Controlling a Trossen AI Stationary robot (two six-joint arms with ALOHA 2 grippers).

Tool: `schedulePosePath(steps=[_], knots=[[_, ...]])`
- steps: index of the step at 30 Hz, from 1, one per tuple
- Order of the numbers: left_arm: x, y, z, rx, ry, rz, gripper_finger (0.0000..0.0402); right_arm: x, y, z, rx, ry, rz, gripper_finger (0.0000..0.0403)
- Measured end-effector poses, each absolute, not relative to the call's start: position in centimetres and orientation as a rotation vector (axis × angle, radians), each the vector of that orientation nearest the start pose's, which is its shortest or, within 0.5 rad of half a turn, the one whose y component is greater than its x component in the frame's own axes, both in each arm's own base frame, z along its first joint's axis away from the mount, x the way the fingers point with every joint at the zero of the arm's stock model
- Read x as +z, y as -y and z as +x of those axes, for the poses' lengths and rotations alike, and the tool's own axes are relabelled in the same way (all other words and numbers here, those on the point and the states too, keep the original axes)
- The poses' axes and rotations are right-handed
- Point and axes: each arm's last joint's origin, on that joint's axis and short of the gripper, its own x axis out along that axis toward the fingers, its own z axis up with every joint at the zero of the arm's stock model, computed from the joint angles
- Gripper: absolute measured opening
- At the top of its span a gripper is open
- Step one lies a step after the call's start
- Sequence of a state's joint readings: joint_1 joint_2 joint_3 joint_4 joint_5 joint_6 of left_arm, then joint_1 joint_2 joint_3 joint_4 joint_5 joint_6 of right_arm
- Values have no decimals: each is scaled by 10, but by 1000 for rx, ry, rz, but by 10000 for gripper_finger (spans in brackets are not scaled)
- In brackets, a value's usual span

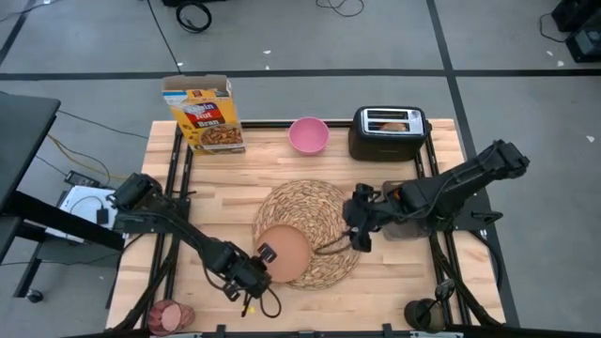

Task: Arrange a breakfast setting
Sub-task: Put the light orange plate on the brown placemat, then put the pink bowl on the brown placemat

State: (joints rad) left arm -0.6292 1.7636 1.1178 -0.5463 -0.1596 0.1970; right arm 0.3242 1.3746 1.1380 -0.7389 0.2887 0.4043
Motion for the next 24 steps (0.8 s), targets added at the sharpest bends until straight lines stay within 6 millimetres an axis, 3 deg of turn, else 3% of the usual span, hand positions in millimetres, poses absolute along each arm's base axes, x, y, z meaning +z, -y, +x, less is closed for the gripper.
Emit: schedulePosePath(steps=[7,10,13,17,24], knots=[[238,189,264,-458,-1045,527,128,305,-27,285,-243,-908,39,349],[271,171,259,-346,-1029,374,131,306,4,300,-282,-929,-27,348],[301,149,255,-204,-953,101,132,303,39,316,-327,-949,-81,348],[335,124,251,-68,-783,-231,132,294,80,338,-316,-963,-127,347],[369,115,254,12,-468,-448,132,254,128,371,-249,-989,-176,347]])
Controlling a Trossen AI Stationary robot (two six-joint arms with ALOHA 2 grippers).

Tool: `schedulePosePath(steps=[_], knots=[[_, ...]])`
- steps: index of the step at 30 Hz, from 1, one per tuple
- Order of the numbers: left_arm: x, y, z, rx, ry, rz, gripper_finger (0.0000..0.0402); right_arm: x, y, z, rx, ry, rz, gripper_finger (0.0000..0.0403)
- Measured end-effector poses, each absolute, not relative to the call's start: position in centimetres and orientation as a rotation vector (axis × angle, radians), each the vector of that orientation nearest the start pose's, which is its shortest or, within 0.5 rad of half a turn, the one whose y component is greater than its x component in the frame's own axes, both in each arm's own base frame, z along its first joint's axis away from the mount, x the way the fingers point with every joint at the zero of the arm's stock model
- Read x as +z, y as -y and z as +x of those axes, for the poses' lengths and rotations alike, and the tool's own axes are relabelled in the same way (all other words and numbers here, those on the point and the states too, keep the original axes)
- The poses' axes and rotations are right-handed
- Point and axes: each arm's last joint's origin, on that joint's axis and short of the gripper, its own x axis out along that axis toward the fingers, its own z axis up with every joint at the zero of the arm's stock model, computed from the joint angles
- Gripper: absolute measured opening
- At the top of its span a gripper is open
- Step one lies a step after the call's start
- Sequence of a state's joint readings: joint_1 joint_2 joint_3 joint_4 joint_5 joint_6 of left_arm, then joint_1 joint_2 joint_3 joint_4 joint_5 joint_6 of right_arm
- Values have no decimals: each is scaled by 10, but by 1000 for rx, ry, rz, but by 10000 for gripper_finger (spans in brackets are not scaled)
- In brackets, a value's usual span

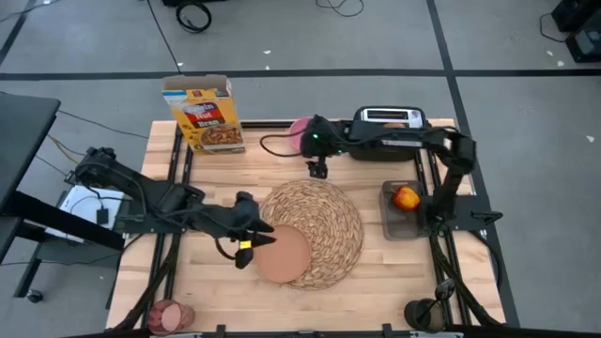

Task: Arrange a breakfast setting
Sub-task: Put the pink bowl on the brown placemat

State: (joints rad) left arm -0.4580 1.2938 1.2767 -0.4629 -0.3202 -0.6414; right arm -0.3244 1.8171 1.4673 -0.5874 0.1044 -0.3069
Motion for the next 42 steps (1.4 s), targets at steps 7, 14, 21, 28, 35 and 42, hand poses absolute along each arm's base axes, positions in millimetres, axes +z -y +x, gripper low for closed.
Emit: schedulePosePath(steps=[7,14,21,28,35,42], knots=[[390,118,261,-58,-251,-461,132,205,163,387,-264,-1074,-114,347],[394,115,263,-35,-200,-433,132,181,181,386,-241,-1112,-45,306],[397,111,263,-26,-180,-441,132,165,193,384,-227,-1140,-15,188],[405,101,260,-12,-134,-451,132,166,194,386,-200,-1110,-66,66],[419,87,246,28,-76,-372,132,184,184,385,-201,-1140,-85,15],[432,79,214,13,-74,-322,132,273,127,372,-118,-1059,-256,8]])
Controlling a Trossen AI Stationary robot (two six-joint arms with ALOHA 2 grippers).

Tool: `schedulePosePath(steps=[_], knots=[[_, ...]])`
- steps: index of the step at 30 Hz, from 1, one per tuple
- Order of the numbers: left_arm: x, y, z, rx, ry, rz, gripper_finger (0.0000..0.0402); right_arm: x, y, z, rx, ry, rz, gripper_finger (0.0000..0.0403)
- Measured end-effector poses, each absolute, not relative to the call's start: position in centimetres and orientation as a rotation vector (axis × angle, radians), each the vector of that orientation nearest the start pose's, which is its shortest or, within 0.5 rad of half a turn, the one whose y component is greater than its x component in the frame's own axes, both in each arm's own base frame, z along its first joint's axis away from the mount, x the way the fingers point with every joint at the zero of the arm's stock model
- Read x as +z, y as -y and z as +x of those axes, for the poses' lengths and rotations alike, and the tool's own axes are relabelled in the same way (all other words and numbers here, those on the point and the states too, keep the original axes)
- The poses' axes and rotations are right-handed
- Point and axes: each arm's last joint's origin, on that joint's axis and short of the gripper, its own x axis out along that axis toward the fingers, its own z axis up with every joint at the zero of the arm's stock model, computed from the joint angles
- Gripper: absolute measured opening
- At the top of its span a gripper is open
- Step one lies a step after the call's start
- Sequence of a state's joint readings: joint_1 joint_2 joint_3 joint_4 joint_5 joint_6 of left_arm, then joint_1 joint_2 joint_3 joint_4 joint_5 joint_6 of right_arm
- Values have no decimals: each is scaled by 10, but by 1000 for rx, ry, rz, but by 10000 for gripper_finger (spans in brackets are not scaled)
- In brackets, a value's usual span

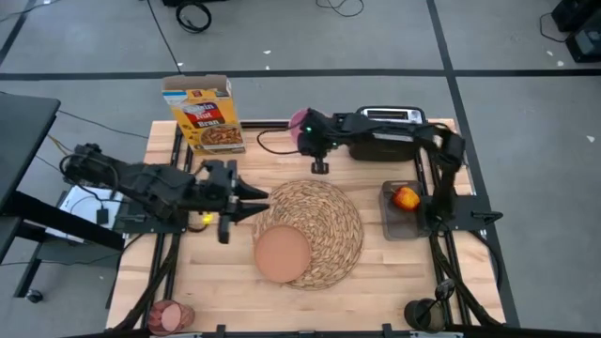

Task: Arrange a breakfast setting
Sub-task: Put the pink bowl on the brown placemat

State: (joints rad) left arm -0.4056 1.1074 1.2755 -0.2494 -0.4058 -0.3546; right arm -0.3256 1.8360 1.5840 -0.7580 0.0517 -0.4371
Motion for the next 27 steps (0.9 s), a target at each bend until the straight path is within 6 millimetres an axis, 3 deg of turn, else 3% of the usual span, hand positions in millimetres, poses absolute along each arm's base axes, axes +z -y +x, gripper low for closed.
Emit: schedulePosePath(steps=[5,12,15,19,27], knots=[[439,79,192,-26,-76,-310,132,317,67,349,-41,-1019,-250,8],[441,85,184,-73,-69,-252,132,322,-15,342,55,-1044,-155,8],[441,91,183,-102,-77,-250,132,305,-48,344,72,-1066,-153,8],[440,102,178,-160,-92,-257,132,268,-79,346,40,-1111,-150,7],[440,114,170,-220,-95,-268,132,202,-101,365,47,-1192,-173,7]])
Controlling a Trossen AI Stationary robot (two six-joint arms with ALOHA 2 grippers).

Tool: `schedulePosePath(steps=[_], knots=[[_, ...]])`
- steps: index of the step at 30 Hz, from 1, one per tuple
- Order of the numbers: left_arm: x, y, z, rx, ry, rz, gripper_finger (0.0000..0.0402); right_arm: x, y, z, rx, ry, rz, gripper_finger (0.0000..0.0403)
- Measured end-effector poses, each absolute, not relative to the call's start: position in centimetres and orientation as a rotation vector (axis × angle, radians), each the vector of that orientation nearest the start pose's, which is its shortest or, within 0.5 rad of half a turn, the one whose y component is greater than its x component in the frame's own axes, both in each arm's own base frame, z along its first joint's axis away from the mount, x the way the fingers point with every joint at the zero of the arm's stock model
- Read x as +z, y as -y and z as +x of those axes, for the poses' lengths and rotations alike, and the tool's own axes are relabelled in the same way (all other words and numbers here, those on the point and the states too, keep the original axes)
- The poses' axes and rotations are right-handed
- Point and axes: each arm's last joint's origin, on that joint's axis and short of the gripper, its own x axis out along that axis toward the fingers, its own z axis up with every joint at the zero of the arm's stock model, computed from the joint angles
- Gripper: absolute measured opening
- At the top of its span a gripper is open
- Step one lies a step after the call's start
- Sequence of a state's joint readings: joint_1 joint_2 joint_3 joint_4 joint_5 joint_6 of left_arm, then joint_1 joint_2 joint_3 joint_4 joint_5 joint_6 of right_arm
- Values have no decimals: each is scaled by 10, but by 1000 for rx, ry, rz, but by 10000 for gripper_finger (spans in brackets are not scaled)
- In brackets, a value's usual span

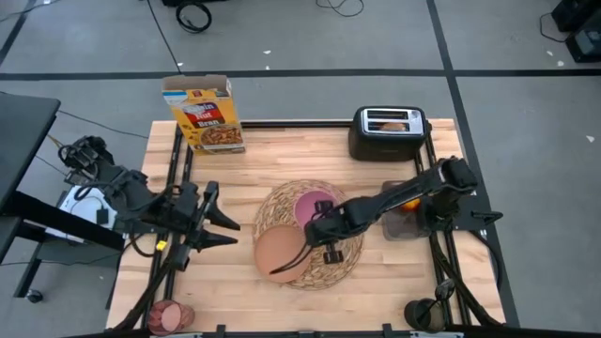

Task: Arrange a breakfast setting
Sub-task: Put the pink bowl on the brown placemat, then pour the cereal from the yellow cereal box into the pink bowl

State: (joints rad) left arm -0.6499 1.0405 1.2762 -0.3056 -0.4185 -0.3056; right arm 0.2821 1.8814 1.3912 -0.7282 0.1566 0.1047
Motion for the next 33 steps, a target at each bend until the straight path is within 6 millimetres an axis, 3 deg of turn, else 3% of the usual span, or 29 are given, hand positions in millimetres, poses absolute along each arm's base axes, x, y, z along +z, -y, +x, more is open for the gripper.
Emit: schedulePosePath(steps=[5,13,23,28,33], knots=[[440,119,166,-219,-98,-292,132,185,-102,368,50,-1247,-152,8],[440,125,162,-205,-96,-285,132,182,-106,369,49,-1253,-123,17],[440,123,162,-159,-89,-280,132,184,-106,368,56,-1261,-115,94],[440,120,163,-83,-74,-281,132,210,-106,368,70,-1217,-107,148],[441,108,169,75,-42,-286,132,268,-104,359,94,-1123,-71,204]])
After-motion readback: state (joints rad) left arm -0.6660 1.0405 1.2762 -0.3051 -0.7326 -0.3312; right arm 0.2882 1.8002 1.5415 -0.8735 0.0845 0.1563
